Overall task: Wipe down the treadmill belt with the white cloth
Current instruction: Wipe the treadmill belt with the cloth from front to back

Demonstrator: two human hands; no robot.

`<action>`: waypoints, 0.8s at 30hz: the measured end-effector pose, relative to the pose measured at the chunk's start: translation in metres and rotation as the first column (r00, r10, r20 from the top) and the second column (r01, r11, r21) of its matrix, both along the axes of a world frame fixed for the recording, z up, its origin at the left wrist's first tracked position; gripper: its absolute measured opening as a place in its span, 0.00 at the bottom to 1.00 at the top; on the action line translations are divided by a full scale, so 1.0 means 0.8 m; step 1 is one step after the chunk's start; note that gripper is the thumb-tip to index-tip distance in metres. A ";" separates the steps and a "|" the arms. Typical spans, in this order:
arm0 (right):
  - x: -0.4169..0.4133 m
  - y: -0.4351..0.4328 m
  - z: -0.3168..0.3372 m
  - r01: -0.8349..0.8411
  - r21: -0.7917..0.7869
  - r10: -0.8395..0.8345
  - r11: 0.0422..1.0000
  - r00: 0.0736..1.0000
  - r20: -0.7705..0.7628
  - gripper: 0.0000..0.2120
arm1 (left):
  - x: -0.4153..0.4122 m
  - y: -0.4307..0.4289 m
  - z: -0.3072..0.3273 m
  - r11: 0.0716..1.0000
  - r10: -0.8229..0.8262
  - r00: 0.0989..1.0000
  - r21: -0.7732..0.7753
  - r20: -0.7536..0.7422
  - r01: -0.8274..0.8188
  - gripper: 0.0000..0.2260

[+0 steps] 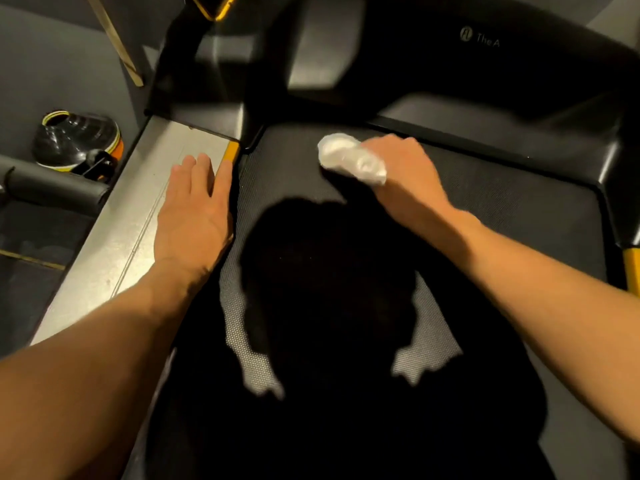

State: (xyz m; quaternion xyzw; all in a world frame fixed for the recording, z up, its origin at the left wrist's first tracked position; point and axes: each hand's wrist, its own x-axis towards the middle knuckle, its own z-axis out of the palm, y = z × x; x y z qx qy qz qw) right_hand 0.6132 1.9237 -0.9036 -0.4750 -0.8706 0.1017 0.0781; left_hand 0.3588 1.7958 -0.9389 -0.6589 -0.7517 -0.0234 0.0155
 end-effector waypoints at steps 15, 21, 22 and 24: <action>0.080 -0.009 -0.010 0.332 -0.045 -0.327 0.942 0.941 0.090 0.08 | 0.059 0.012 0.009 0.974 -0.216 0.975 -0.075 -0.051 0.212 0.28; 0.097 -0.065 0.013 -0.007 -0.153 -0.006 0.988 0.996 -0.086 0.06 | 0.134 0.037 0.013 0.949 -0.272 0.955 -0.130 0.119 0.287 0.28; 0.105 -0.042 0.015 0.119 -0.072 -0.123 0.990 0.991 -0.053 0.05 | 0.138 0.035 0.010 0.945 -0.270 0.956 -0.158 0.111 0.286 0.27; 0.141 0.001 0.008 0.394 0.034 -0.394 0.919 0.919 -0.015 0.07 | 0.141 0.030 0.006 0.940 -0.271 0.960 -0.196 0.068 0.279 0.27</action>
